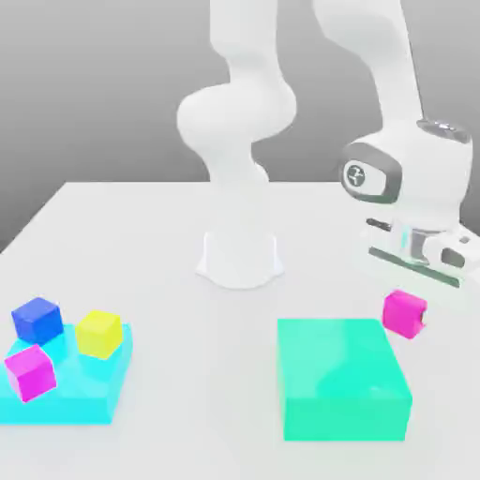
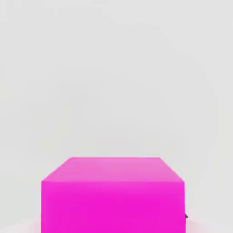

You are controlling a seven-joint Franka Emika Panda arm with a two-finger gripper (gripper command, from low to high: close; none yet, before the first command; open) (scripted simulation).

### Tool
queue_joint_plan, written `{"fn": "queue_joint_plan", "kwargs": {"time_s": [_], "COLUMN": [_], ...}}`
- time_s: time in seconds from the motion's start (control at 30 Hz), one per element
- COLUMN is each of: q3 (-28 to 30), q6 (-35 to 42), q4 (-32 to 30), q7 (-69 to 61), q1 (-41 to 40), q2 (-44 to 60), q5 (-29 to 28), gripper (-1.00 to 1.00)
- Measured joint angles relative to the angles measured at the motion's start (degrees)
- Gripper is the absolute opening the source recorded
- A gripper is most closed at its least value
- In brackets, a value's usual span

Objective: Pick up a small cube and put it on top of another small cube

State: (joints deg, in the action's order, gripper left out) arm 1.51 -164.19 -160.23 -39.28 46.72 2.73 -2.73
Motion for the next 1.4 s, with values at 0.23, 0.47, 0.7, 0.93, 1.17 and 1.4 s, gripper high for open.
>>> {"fn": "queue_joint_plan", "kwargs": {"time_s": [0.23, 0.47, 0.7, 0.93, 1.17, 1.4], "q3": [8.45, 16.75, 24.47, 27.62, 25.85, 26.68], "q6": [3.53, 11.50, 18.96, 20.67, 15.77, 21.73], "q4": [3.98, 10.04, 15.73, 19.89, 19.38, 20.14], "q7": [13.13, 20.24, 27.58, 33.78, 30.70, 34.85], "q1": [-5.22, -25.00, -40.74, -53.54, -54.31, -54.25], "q2": [-1.45, -1.55, -1.90, 1.00, 6.13, -0.06], "q5": [-4.89, -0.89, 2.56, 6.21, 10.82, 5.10], "gripper": [-1.00, -1.00, -1.00, -1.00, 1.00, 1.00]}}
